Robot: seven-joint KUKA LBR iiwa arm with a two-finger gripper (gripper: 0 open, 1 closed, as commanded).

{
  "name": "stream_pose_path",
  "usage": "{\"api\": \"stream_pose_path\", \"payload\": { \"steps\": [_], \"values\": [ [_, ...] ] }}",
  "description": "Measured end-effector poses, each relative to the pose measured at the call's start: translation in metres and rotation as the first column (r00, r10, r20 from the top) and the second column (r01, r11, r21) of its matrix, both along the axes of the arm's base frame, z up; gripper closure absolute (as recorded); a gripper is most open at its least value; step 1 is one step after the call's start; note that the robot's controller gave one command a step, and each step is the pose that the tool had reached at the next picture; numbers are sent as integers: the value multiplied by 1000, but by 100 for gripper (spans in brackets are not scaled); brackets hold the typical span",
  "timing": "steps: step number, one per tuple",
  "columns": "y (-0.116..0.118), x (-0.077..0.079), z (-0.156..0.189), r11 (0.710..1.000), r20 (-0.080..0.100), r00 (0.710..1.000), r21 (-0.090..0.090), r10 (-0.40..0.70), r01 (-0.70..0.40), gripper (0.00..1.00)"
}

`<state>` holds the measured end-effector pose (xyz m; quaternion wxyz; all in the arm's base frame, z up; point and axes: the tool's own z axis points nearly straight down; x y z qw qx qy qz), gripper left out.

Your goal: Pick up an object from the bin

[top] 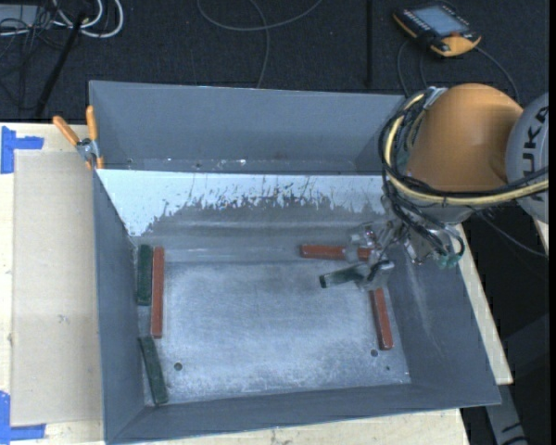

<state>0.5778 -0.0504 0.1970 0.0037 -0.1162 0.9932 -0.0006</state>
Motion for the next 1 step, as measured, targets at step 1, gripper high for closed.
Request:
{"api": "stream_pose_path", "payload": {
  "steps": [1],
  "values": [
    [-3, -40, 19, 1000, -11, 1000, 2, 0, 0, 100]
  ]
}}
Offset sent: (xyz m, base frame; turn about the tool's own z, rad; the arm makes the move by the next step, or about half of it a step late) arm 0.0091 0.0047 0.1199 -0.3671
